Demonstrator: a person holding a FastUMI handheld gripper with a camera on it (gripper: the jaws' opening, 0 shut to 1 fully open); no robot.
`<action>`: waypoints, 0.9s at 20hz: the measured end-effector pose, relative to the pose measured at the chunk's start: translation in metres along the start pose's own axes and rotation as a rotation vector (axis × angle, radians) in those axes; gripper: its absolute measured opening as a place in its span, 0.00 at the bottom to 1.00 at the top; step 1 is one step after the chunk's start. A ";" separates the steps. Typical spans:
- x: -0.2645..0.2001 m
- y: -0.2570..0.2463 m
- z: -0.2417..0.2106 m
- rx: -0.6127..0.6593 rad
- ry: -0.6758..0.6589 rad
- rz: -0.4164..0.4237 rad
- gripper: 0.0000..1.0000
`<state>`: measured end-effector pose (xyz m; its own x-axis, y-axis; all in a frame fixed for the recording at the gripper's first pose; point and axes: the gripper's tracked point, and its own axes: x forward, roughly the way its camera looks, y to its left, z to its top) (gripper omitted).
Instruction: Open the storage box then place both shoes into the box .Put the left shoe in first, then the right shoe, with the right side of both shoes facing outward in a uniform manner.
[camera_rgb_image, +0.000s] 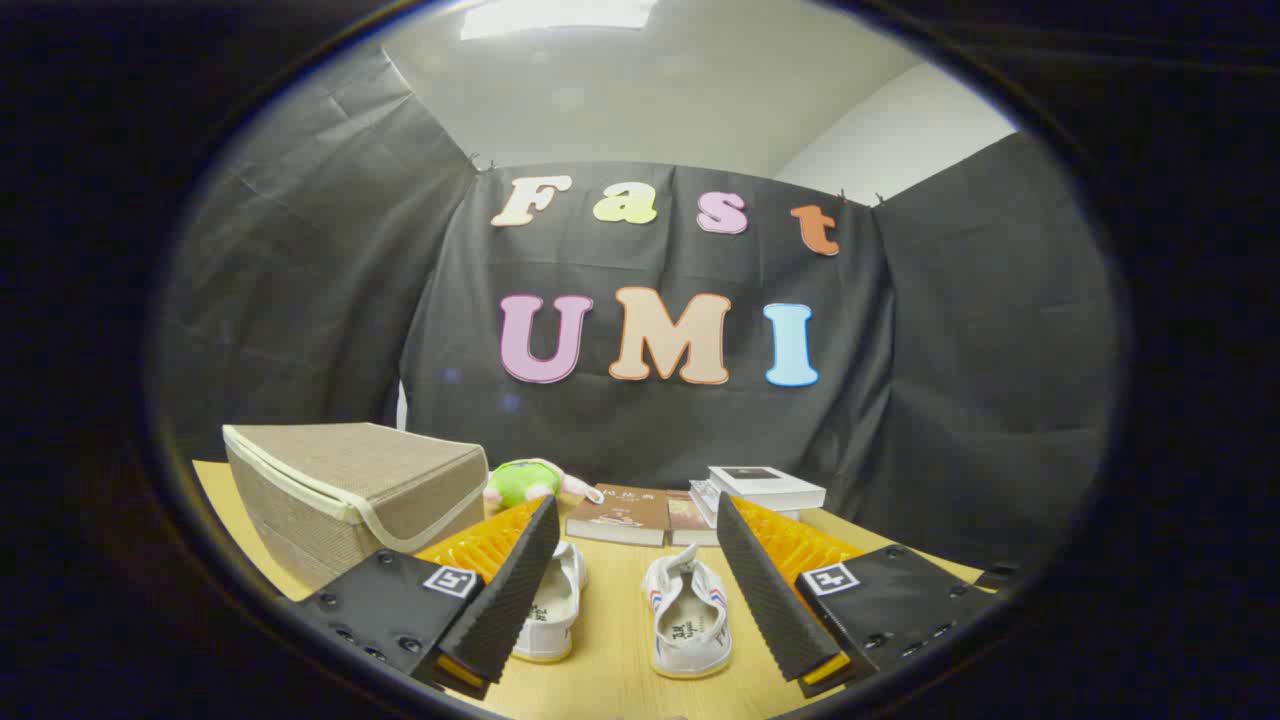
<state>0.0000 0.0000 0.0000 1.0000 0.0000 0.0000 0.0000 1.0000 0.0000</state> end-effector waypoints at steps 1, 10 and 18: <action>-0.001 -0.001 0.000 -0.001 0.001 -0.001 1.00; 0.000 -0.004 -0.003 -0.005 0.008 -0.004 1.00; 0.000 -0.008 -0.003 -0.004 0.009 -0.012 1.00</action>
<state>0.0000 -0.0077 -0.0034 0.9999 -0.0115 -0.0087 0.0115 0.9999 -0.0045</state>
